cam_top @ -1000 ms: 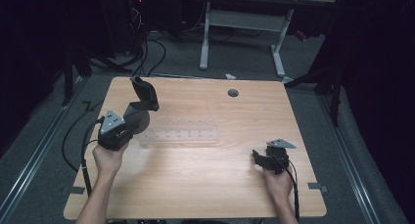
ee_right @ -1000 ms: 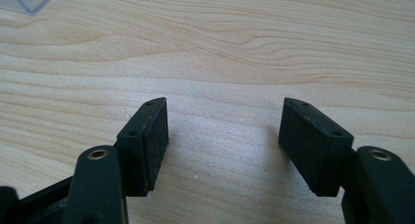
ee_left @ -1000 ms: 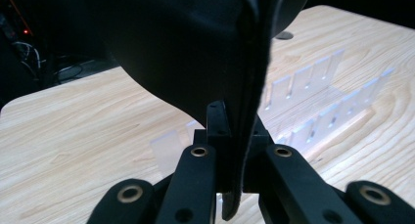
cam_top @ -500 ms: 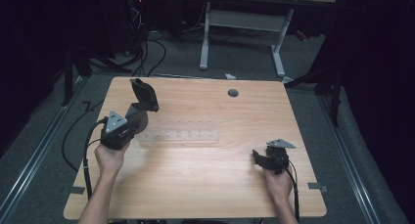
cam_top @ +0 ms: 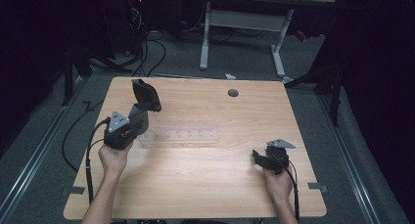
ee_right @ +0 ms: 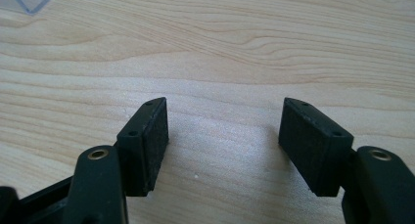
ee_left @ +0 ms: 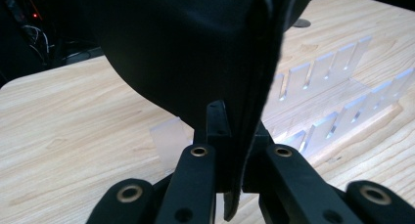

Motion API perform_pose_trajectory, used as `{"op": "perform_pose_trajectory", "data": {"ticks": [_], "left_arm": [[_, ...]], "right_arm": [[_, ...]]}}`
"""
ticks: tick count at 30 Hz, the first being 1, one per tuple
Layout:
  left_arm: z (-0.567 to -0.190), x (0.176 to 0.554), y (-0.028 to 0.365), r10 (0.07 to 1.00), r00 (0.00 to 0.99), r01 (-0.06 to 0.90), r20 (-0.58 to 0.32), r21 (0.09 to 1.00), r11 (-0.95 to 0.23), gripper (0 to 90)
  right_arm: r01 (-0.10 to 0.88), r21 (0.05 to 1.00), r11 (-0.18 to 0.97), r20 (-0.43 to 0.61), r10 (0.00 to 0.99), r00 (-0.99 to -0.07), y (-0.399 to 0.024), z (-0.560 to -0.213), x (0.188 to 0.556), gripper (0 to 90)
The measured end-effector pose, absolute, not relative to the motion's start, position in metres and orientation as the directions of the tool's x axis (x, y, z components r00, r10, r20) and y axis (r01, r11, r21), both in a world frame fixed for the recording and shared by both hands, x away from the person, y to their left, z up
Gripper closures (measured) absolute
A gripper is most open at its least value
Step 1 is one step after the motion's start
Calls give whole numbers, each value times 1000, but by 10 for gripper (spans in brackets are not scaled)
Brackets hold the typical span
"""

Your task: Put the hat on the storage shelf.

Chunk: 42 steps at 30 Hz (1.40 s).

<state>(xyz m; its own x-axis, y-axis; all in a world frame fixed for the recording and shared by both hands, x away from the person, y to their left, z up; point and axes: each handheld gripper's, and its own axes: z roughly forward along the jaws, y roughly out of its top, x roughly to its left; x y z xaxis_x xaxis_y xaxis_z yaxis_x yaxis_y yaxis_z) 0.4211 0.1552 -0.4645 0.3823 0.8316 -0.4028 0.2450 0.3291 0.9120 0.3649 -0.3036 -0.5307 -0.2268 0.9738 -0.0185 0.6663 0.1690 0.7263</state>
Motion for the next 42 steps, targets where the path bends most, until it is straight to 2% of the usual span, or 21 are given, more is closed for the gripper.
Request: {"op": "perform_pose_trajectory", "data": {"ticks": [9,18,25,30,33,42], "left_arm": [[-482,418,156,836,371,266,-404,909,321,861],[-482,416,154,834,363,295,-415,900,319,833],[-480,414,155,830,348,338,-436,884,322,714],[-477,412,157,827,330,348,-454,873,341,531],[-474,409,160,820,332,342,-466,870,356,455],[-477,393,175,807,309,358,-503,848,391,419]], "right_arm": [[667,726,168,-18,974,-225,-304,-531,365,358],[666,727,167,-17,974,-226,-303,-531,365,355],[667,726,168,-18,974,-226,-303,-531,364,355],[668,725,168,-18,974,-226,-303,-531,364,355],[668,725,168,-17,974,-226,-303,-531,364,355],[668,725,168,-18,974,-226,-303,-531,365,354]]}}
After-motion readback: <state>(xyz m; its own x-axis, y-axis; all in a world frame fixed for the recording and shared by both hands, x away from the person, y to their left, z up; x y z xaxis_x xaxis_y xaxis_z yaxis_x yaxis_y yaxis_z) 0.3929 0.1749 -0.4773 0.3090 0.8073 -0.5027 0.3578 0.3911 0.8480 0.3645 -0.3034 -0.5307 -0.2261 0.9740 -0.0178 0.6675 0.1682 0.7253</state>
